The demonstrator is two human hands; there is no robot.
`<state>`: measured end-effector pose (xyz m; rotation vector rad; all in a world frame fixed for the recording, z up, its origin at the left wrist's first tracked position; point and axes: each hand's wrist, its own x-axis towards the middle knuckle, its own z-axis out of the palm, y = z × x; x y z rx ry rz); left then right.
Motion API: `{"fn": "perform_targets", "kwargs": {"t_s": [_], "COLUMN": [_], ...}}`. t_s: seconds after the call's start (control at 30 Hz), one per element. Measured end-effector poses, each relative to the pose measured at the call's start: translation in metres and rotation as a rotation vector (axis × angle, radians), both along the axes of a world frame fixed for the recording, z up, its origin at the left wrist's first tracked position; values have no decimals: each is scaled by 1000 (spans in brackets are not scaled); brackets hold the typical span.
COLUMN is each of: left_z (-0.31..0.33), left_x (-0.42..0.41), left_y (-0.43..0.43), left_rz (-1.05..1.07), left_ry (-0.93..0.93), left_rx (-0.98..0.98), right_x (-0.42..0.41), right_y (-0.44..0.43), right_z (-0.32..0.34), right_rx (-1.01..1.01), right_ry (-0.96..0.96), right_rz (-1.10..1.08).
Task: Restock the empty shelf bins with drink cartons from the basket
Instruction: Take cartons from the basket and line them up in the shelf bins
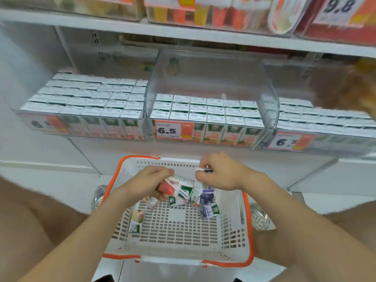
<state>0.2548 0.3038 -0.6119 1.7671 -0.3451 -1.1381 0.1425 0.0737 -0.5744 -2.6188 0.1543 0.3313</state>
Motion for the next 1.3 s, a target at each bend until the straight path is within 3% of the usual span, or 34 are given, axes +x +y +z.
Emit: {"fn": "perform_targets", "kwargs": {"t_s": [0.17, 0.33, 0.5, 0.6, 0.7, 0.9, 1.03, 1.3], "left_z": [46, 89, 122, 147, 166, 170, 156, 145], "left_x": [-9, -20, -30, -45, -58, -53, -55, -46], "left_y": [-15, -43, -92, -132, -172, -235, -262, -284], "left_rz": [32, -49, -49, -46, 19, 148, 140, 40], "left_ry": [40, 33, 66, 45, -104, -669, -739, -775], "left_rx": [-67, -217, -385, -474, -522, -469, -499, -543], "right_x": [-12, -30, -48, -57, -66, -75, -66, -43], "right_y": [-8, -38, -76, -108, -146, -227, -261, -300], "right_z": [62, 111, 140, 148, 149, 136, 123, 91], "right_rx": [-191, -161, -111, -112, -197, -505, -583, -520], "right_ry": [-274, -561, -996, -1084, -1047, -748, -583, -229], "right_rz": [-65, -303, -573, -702, -789, -793, -781, -726]}}
